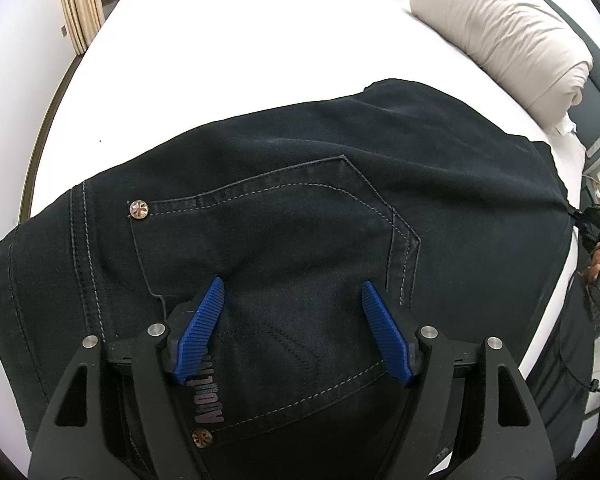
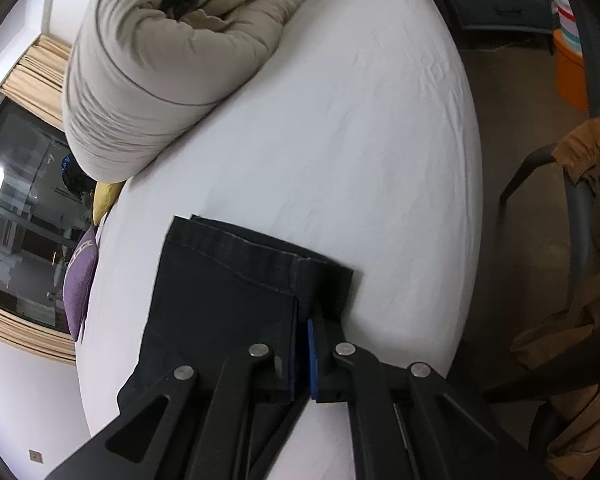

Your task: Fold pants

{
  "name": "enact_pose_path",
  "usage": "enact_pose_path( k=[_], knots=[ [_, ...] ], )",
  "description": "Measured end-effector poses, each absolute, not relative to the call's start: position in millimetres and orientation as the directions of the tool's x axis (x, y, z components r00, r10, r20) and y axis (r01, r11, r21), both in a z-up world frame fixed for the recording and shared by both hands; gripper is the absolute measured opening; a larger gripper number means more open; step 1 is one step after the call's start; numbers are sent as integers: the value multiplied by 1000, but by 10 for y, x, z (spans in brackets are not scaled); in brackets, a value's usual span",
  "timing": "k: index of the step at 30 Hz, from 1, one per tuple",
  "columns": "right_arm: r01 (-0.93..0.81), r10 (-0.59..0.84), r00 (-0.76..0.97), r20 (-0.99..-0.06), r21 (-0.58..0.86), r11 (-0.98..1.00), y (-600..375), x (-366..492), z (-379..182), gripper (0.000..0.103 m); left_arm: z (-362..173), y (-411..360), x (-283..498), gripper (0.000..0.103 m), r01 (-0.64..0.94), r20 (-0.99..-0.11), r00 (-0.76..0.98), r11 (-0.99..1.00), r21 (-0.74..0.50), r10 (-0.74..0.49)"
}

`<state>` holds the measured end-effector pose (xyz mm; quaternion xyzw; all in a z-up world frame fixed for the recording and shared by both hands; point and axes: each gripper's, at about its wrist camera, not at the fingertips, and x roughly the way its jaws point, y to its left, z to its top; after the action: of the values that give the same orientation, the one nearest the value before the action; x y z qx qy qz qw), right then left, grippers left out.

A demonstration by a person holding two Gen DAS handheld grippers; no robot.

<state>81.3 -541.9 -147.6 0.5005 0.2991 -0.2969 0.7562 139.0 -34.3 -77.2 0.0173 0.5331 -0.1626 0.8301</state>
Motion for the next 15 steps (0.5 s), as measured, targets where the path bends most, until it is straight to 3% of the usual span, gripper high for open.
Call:
enact_pose_path(
  k=[9, 15],
  knots=[
    [777, -207, 591, -779, 482, 404, -5369, 887, -1372, 5, -748, -243, 1391, 71, 287, -880, 383, 942, -177, -282],
    [784, -198, 589, -783, 496, 374, -5425, 887, -1422, 8, -760, -129, 1369, 71, 289, -868, 387, 935, -207, -312]
  ],
)
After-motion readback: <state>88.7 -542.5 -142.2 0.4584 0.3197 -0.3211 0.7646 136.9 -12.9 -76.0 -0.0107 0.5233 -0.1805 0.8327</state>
